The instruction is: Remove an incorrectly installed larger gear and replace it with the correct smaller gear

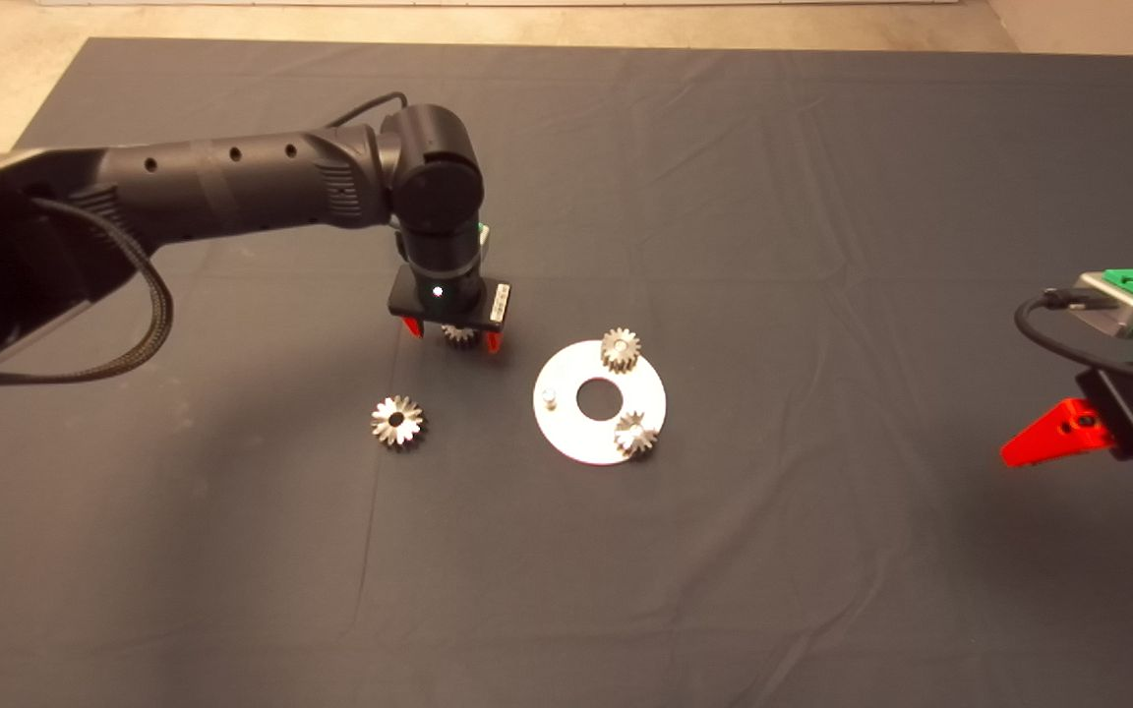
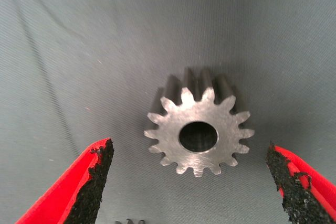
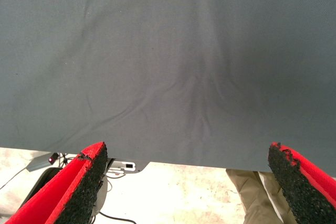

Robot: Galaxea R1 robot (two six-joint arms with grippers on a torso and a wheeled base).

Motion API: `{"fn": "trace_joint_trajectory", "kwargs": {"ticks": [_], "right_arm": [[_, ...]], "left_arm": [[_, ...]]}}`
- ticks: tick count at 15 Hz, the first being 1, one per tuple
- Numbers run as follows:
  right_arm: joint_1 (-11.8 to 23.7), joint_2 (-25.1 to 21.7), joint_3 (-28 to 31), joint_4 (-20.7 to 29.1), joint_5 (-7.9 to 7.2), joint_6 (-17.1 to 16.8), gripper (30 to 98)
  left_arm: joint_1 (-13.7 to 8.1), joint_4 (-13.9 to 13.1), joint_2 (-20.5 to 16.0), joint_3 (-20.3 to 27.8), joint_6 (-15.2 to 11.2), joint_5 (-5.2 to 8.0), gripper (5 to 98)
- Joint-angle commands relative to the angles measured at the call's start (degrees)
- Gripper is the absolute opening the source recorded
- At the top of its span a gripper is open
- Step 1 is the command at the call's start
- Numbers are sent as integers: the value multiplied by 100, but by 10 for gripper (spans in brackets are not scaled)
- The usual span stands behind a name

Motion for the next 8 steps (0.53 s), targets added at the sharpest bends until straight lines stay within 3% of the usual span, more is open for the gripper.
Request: {"fn": "trace_joint_trajectory", "kwargs": {"ticks": [1,5,8], "right_arm": [[115,3,-21,190,-2,-7,813],[115,3,-12,190,-2,-7,813],[115,13,-12,190,7,-7,813]], "left_arm": [[75,0,25,-98,104,28,741],[58,0,107,-296,315,-20,741],[40,9,135,-374,333,-38,741]]}}
